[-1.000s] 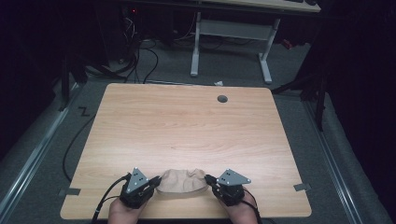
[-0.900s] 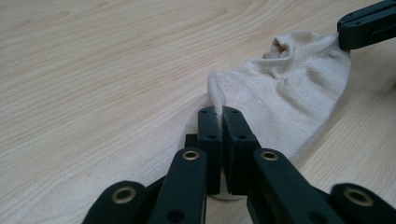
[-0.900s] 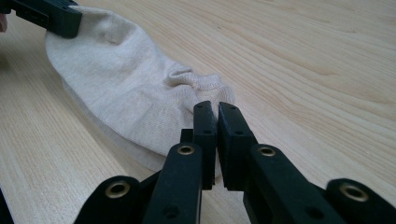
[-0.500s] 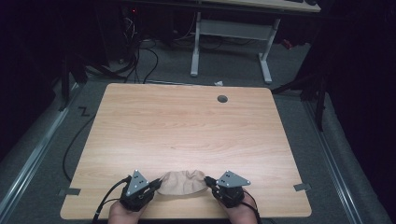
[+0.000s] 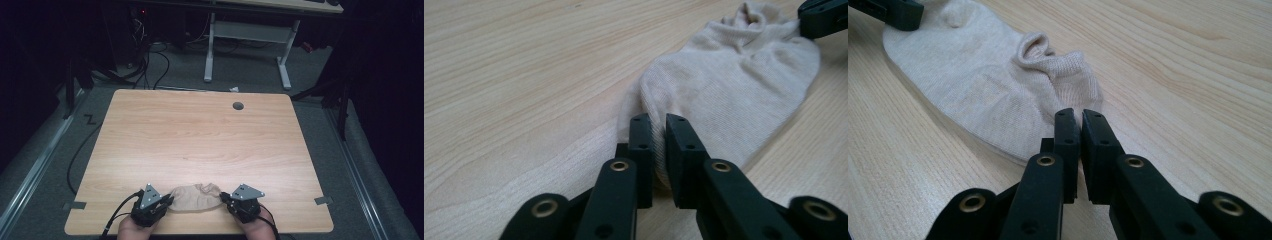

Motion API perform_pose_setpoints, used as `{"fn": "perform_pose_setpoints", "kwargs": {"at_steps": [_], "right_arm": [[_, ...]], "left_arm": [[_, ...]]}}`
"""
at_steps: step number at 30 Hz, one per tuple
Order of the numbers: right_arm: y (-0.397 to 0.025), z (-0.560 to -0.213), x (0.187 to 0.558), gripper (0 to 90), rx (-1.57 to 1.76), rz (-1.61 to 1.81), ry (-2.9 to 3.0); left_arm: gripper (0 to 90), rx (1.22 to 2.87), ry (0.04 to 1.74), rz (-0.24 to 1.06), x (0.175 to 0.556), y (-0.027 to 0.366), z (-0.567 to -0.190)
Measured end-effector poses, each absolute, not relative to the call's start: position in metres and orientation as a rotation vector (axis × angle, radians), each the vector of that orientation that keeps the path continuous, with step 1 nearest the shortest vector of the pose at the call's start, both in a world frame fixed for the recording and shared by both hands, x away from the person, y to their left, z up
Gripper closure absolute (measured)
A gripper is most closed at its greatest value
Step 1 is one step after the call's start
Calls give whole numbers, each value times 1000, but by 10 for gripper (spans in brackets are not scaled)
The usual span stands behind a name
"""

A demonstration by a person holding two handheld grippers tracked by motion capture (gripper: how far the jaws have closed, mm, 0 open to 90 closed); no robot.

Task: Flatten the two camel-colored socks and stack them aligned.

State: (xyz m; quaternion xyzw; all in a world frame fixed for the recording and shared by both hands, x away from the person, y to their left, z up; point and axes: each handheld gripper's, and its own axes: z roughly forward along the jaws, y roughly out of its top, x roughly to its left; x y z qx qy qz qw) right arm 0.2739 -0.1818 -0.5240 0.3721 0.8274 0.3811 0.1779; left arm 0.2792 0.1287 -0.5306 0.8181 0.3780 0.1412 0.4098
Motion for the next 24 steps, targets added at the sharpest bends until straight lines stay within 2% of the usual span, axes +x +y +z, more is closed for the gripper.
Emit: {"fn": "perform_pose_setpoints", "kwargs": {"at_steps": [7, 15, 19, 24], "right_arm": [[-180, -528, 277, 834, 1074, 1046, 2362], [-176, -528, 294, 813, 1108, 1020, 2352], [-176, -527, 305, 745, 1139, 1017, 2333], [-189, -518, 299, 699, 1135, 1134, 2211]], "left_arm": [[705, 2084, 968, 420, 282, 127, -532], [697, 2112, 980, 460, 304, 122, -530], [659, 2103, 990, 453, 316, 118, -528], [584, 2042, 979, 477, 312, 125, -524]]}}
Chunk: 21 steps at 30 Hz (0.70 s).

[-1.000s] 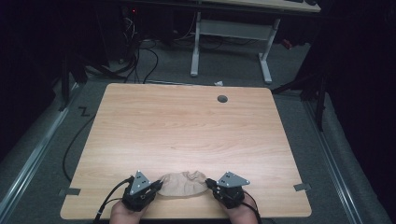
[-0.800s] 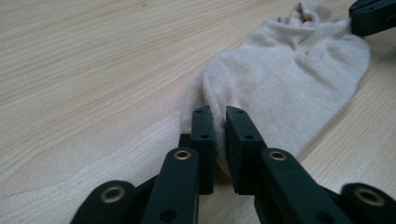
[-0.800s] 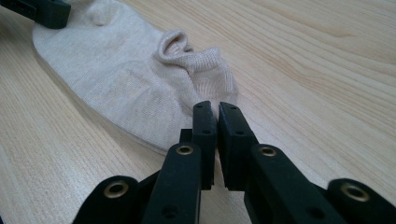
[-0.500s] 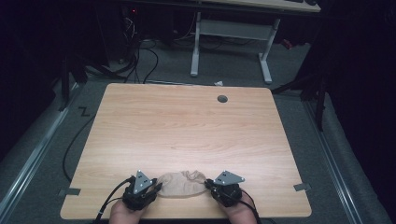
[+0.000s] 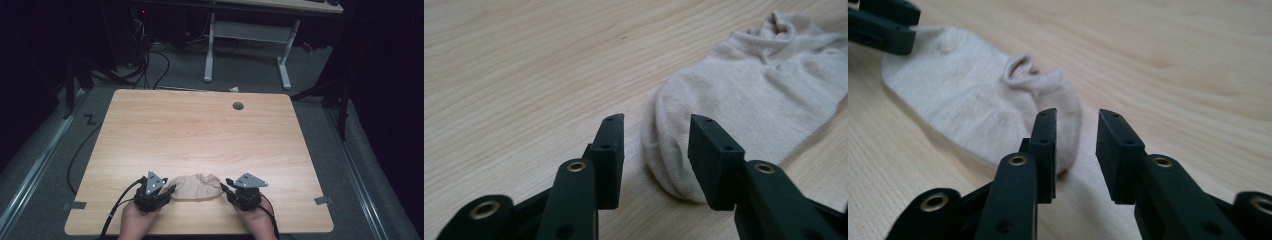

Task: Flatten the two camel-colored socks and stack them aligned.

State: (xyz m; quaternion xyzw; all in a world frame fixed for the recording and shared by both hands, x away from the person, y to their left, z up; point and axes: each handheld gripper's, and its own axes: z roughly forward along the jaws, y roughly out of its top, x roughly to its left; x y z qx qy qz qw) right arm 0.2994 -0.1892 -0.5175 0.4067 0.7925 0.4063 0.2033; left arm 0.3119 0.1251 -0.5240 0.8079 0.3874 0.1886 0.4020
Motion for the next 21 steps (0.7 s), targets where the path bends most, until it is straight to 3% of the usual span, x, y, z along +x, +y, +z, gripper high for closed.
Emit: {"fn": "perform_pose_setpoints", "kwargs": {"at_steps": [11, 21], "right_arm": [[-205, -518, 300, 545, 1124, 1156, 2039], [-210, -526, 306, 505, 1183, 1097, 2017]], "left_arm": [[510, 2012, 1025, 592, 325, 177, -513], [488, 1995, 1046, 605, 327, 194, -526]]}}
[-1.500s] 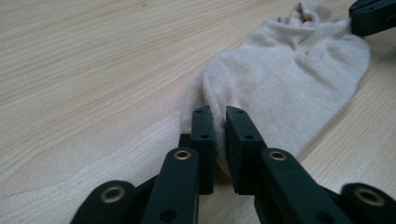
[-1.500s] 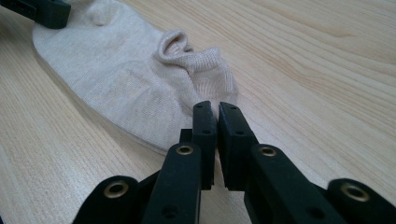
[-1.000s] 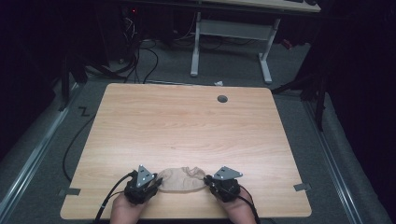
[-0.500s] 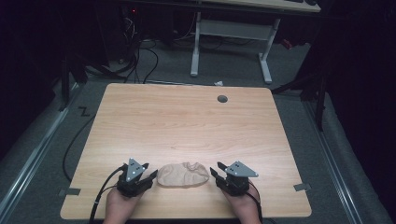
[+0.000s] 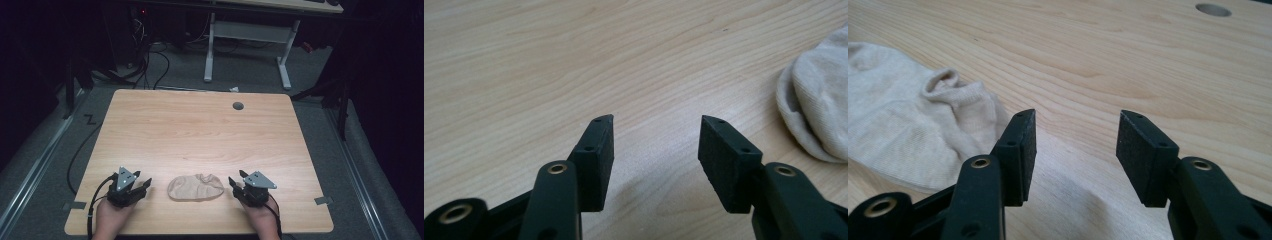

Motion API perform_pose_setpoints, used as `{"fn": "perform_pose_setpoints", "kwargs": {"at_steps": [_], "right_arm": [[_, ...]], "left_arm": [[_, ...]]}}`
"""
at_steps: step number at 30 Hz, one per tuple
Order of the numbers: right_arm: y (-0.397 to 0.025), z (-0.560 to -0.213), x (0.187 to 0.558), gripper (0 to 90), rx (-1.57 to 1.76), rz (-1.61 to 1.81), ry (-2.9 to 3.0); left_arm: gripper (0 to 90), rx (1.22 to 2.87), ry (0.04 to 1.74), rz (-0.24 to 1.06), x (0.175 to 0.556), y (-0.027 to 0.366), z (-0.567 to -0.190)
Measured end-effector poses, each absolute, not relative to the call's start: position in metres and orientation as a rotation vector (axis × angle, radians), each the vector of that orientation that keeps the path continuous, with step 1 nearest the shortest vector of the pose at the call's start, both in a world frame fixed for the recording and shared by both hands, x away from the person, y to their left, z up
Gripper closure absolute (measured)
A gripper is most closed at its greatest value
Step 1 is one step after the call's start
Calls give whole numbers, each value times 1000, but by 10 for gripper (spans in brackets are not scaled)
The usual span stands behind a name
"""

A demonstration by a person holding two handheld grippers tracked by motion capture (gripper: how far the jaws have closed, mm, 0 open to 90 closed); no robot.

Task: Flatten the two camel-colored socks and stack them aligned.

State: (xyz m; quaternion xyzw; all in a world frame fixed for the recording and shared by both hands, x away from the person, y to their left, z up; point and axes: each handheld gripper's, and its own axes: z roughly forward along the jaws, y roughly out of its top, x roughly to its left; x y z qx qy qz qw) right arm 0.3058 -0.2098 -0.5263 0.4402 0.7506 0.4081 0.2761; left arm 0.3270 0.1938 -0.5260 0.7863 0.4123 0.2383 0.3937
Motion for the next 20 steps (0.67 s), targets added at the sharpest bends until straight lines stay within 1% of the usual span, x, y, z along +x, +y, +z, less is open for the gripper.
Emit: {"fn": "perform_pose_setpoints", "kwargs": {"at_steps": [2, 9, 16, 20], "right_arm": [[-213, -527, 305, 488, 1199, 1091, 2013], [-223, -524, 299, 486, 1225, 1096, 1959], [-224, -517, 298, 486, 1204, 1109, 1940], [-225, -518, 295, 488, 1212, 1112, 1943]], "left_arm": [[484, 1990, 1052, 591, 329, 196, -526], [481, 2005, 1059, 568, 329, 200, -532], [481, 1980, 1058, 603, 320, 208, -524], [482, 1943, 1077, 586, 320, 210, -523]]}}
